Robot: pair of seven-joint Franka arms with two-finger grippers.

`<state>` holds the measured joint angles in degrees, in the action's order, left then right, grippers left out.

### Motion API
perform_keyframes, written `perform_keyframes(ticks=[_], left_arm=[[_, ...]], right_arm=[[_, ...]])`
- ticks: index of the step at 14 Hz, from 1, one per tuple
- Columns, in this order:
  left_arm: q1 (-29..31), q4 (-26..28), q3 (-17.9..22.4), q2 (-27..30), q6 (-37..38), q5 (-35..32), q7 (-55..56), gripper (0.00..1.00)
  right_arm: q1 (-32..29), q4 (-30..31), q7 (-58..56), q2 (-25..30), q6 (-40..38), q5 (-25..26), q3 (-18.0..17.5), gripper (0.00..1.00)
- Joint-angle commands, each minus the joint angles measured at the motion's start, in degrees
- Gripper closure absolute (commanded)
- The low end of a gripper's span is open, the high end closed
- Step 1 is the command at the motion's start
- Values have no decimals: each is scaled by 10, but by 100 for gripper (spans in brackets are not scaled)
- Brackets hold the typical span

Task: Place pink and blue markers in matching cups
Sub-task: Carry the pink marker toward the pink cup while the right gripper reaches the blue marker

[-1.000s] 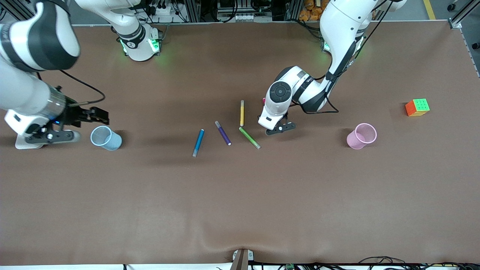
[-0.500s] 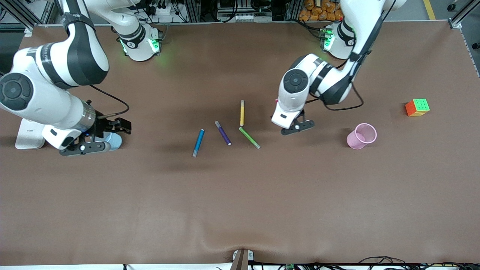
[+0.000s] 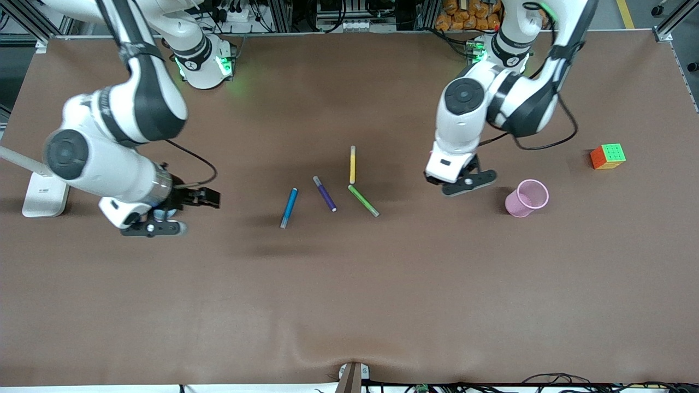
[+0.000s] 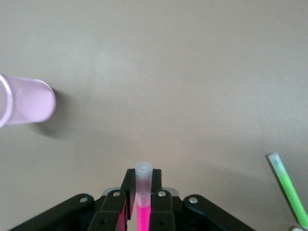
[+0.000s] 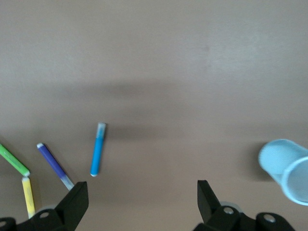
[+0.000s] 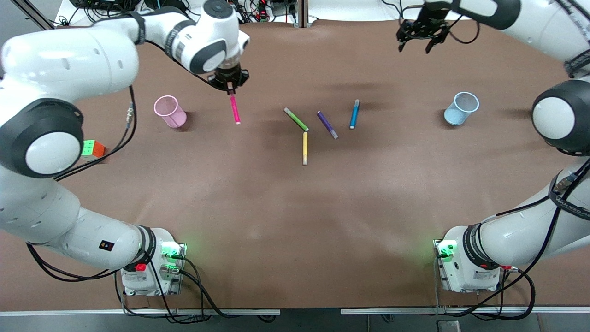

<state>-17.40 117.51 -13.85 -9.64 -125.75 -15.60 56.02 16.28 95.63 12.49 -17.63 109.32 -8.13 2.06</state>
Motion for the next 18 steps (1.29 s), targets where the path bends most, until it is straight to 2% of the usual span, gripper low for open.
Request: perform_keyframes(ticks=[1,4,6,10,13,16,18], left_arm=[[26,31,-5,37,1,-12,-40,100],[70,43,-7,56,-10,-45,-113,100],[80,47,-6,66,-13,-47,-134,100],[147,63,-7,85,-52,-48,-246,100],[186,78,-7,88,-82,-48,-298,100],[238,125,-6,92,-192,-57,-374,100],[263,140,-6,91,-223,-93,-386,100]], right_arm=[[30,-10,59,-28,32,-6,4,0],[52,-11,81,-57,66,-5,4,0],[60,-10,83,-76,84,-4,4,0],[91,-10,139,-122,145,0,5,0],[108,-8,163,-141,153,2,5,0],[120,-4,178,-165,163,2,5,0],[126,12,179,-176,185,2,5,0]])
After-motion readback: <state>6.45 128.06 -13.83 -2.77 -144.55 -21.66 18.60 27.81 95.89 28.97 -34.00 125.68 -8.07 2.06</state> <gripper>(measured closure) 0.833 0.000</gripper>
